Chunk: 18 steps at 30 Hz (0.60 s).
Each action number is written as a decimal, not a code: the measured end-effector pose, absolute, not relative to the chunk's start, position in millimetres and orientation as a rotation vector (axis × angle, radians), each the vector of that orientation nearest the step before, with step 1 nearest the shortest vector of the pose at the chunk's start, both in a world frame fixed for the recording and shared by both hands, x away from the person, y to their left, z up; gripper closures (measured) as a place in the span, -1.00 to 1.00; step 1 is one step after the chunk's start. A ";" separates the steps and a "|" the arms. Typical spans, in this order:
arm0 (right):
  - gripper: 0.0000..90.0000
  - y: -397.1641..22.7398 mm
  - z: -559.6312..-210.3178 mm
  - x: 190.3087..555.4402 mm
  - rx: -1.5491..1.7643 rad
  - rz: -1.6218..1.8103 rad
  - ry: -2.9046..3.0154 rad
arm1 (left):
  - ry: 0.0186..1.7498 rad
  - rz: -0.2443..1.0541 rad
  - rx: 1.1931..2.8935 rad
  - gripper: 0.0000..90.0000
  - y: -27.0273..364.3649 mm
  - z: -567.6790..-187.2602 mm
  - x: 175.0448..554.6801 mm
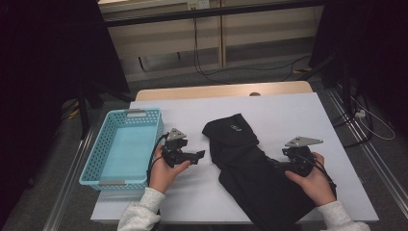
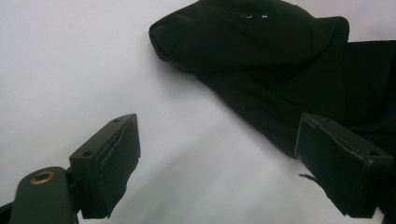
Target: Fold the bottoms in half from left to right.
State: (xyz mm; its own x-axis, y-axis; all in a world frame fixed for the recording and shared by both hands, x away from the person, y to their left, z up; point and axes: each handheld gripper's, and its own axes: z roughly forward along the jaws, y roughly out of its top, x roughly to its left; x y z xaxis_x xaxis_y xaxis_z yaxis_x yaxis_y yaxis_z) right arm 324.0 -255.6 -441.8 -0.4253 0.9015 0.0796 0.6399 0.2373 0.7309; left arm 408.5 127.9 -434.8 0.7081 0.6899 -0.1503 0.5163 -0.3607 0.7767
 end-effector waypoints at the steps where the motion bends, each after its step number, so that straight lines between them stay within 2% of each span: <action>1: -0.33 -256.0 -443.8 323.7 1.437 1.003 2.161 | 0.918 0.258 2.047 -0.69 127.5 -435.2 408.6; 4: -0.20 -254.9 -450.7 325.0 1.447 0.986 2.194 | 0.904 0.259 2.059 -0.69 126.7 -434.3 408.6; 15: 0.05 -253.8 -452.6 317.1 1.437 0.969 2.237 | 0.899 0.263 2.051 -0.69 123.7 -431.9 408.0; 18: 0.22 -253.5 -452.7 310.7 1.421 0.995 2.250 | 0.893 0.270 2.049 -0.69 125.7 -429.5 409.0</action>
State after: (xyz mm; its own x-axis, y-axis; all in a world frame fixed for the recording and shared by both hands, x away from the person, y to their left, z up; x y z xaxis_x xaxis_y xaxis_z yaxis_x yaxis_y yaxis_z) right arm 310.7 -253.5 -452.7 -0.4662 0.8780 0.1085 0.6709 0.2710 0.6903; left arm 409.0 125.7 -429.5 0.7202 0.6814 -0.1303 0.4949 -0.3731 0.7848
